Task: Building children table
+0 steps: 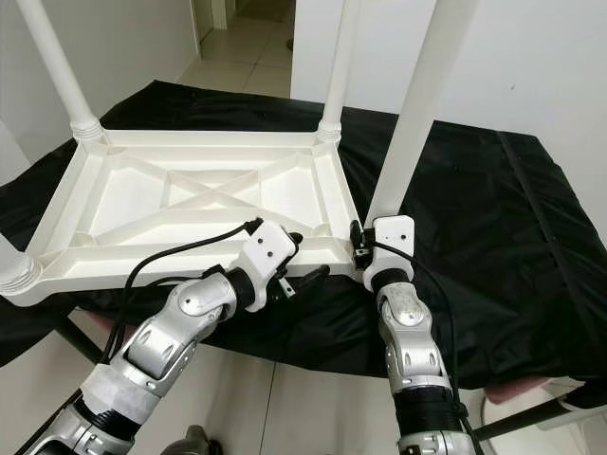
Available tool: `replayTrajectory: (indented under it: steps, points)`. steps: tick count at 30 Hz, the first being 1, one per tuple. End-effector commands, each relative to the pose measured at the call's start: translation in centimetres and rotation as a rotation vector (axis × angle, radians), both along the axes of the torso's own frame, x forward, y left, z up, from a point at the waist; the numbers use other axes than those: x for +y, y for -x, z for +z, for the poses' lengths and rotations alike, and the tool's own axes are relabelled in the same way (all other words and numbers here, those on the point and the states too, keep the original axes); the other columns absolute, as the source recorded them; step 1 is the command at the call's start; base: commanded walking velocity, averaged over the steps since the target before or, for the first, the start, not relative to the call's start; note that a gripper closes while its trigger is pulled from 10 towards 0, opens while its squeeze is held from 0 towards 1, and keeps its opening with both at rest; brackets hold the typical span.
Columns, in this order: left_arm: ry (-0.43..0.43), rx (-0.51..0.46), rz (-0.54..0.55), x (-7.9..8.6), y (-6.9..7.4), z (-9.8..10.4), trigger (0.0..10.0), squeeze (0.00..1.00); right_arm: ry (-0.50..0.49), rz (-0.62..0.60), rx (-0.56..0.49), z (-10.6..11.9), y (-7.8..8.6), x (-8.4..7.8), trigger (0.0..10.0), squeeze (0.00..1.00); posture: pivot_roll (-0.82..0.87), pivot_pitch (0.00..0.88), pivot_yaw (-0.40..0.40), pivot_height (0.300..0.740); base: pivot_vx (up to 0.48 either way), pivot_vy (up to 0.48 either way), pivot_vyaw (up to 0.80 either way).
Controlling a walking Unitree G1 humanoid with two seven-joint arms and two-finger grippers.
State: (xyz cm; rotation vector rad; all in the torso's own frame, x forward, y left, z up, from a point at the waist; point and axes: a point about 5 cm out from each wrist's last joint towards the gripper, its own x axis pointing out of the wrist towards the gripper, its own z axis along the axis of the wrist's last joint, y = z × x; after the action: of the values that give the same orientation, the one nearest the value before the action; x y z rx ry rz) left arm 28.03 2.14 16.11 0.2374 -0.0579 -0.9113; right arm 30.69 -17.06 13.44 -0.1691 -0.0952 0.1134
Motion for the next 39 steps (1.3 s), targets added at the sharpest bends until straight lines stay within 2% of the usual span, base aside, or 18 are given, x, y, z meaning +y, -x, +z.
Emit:
replayTrajectory:
  steps: [1,6,9,15,16,17,18,21,29,30,32,39]
  points:
    - [-0.013,-0.01,-0.004,-0.1,-0.1,0.3,10.0,0.0,0.042,0.022,0.076,-1.6,0.4,-0.2,10.0,0.0,0.12,0.046,-0.02,0.74,0.0,0.0,0.0]
    - [-0.015,-0.015,-0.008,-0.1,-0.2,0.5,10.0,0.0,0.076,0.107,0.091,-1.7,0.4,0.1,10.0,0.0,0.12,0.045,-0.019,0.74,0.0,0.0,0.0]
    - [-0.016,-0.018,-0.007,-0.1,-0.2,0.5,10.0,0.0,0.043,0.119,0.114,-1.8,0.3,0.1,10.0,0.0,0.13,0.045,-0.02,0.74,0.0,0.0,0.0]
    - [-0.015,-0.02,-0.003,0.0,-0.2,0.6,10.0,0.0,-0.033,0.088,0.14,-1.9,0.0,-0.3,10.0,0.0,0.13,0.046,-0.023,0.74,0.0,0.0,0.0]
    - [-0.015,-0.022,-0.001,0.0,-0.2,0.6,10.0,0.0,-0.075,0.068,0.152,-1.8,-0.1,-0.4,10.0,0.0,0.13,0.046,-0.023,0.74,0.0,0.0,0.0]
    - [-0.015,-0.022,-0.001,0.0,-0.2,0.6,10.0,0.0,-0.075,0.068,0.152,-1.8,-0.1,-0.4,10.0,0.0,0.13,0.046,-0.023,0.74,0.0,0.0,0.0]
    - [-0.016,-0.024,0.003,0.1,-0.2,0.7,10.0,0.0,-0.152,0.025,0.172,-1.8,-0.4,-1.0,10.0,0.0,0.14,0.047,-0.024,0.74,0.0,0.0,0.0]
    - [-0.016,-0.026,0.004,0.1,-0.3,0.7,10.0,0.0,-0.198,0.0,0.183,-1.9,-0.6,-1.4,10.0,0.0,0.14,0.048,-0.024,0.74,0.0,0.0,0.0]
    - [-0.016,-0.027,0.005,0.1,-0.3,0.8,10.0,0.0,-0.248,-0.025,0.206,-2.1,-0.6,-1.9,10.0,0.0,0.14,0.052,-0.025,0.74,0.0,0.0,0.0]
    - [-0.015,-0.028,0.005,0.1,-0.3,0.8,10.0,0.0,-0.296,-0.06,0.234,-2.6,-0.5,-2.3,10.0,0.0,0.14,0.052,-0.025,0.74,0.0,0.0,0.0]
    - [-0.014,-0.028,0.005,0.1,-0.3,0.8,10.0,0.0,-0.312,-0.076,0.246,-2.9,-0.4,-2.4,10.0,0.0,0.14,0.052,-0.025,0.74,0.0,0.0,0.0]
    - [-0.013,-0.028,0.005,0.1,-0.2,0.9,10.0,0.0,-0.304,-0.088,0.252,-3.4,0.0,-2.3,10.0,0.0,0.13,0.055,-0.024,0.74,0.0,0.0,0.0]
